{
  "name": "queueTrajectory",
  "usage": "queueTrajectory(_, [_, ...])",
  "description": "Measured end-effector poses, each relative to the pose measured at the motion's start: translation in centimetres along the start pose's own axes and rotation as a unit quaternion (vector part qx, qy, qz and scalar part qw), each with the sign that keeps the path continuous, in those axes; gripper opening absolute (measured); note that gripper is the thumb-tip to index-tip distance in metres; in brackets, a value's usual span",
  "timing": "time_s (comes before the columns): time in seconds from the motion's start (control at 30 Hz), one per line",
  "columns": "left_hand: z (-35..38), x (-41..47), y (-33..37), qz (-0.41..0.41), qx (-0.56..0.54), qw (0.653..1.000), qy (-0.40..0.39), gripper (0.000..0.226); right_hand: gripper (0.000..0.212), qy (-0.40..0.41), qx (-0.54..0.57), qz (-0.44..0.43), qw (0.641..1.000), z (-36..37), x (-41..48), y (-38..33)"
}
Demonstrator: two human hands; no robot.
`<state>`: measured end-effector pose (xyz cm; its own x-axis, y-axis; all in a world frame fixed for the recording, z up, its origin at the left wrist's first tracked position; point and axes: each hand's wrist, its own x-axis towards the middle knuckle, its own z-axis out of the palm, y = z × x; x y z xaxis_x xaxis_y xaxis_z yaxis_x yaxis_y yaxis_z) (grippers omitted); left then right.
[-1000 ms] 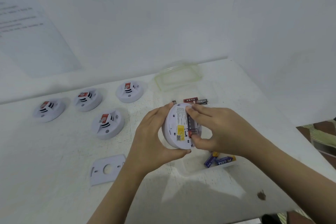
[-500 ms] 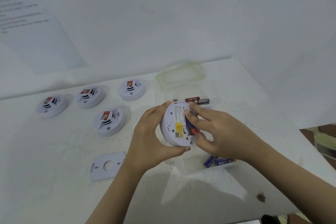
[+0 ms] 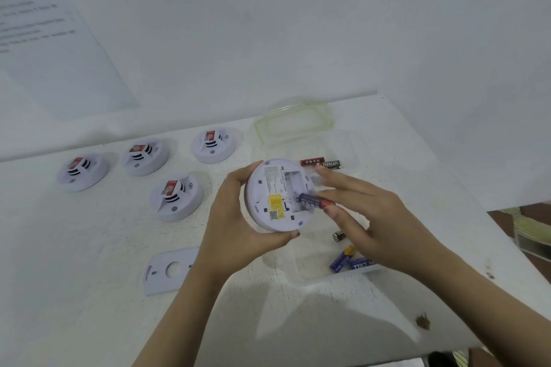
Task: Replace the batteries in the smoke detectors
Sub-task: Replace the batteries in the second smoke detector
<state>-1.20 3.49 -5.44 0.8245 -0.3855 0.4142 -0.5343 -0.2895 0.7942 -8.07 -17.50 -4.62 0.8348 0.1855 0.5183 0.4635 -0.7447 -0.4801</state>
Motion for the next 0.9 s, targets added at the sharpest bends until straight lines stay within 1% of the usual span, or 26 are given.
queueTrajectory(0.07, [0.2,0.1,-0.1,0.003,-0.006,1.0,0.007,0.093,0.033,-0.026,0.007,0.02,0.999,-0.4,-0.5,0.0])
queueTrajectory(0.17, [0.3,0.3,-0.5,0.01,-0.008,1.0,0.019,0.092,0.033,-0.091,0.002,0.052,0.994,-0.5,-1.0,0.5])
queueTrajectory(0.3, [0.2,0.8,-1.3,-0.004,-0.033,0.999,0.031,0.083,0.036,-0.151,-0.014,0.046,0.987,-0.6,-0.5,1.0])
queueTrajectory(0.4, [0.0,1.3,-1.8,-0.011,-0.039,0.999,0.033,0.086,0.033,-0.134,-0.02,0.039,0.99,-0.9,1.6,1.6])
queueTrajectory(0.47, [-0.3,1.6,-2.4,-0.005,-0.035,0.999,0.03,0.093,0.026,-0.109,-0.044,0.034,0.993,-0.8,3.9,2.7])
queueTrajectory(0.5, [-0.4,1.8,-2.6,0.0,-0.027,0.999,0.03,0.094,0.022,-0.108,-0.067,0.046,0.991,-0.8,5.1,3.2])
queueTrajectory(0.57, [-0.5,1.8,-2.7,-0.007,-0.01,0.999,0.034,0.093,0.023,-0.137,-0.142,0.094,0.976,-0.8,7.3,4.3])
queueTrajectory(0.63, [-0.6,2.1,-3.0,-0.017,-0.005,0.999,0.033,0.095,0.024,-0.178,-0.202,0.147,0.952,-0.5,9.1,5.5])
queueTrajectory(0.67, [-0.6,2.2,-3.3,-0.017,-0.004,0.999,0.031,0.094,0.024,-0.197,-0.227,0.157,0.941,-0.1,9.8,6.1])
queueTrajectory(0.77, [-0.7,2.5,-3.7,-0.016,0.003,0.999,0.039,0.091,0.024,-0.242,-0.287,0.145,0.915,1.3,11.2,7.4])
queueTrajectory(0.9, [-0.8,2.3,-4.0,-0.024,0.01,0.998,0.051,0.09,0.023,-0.274,-0.312,0.123,0.901,2.0,11.9,8.0])
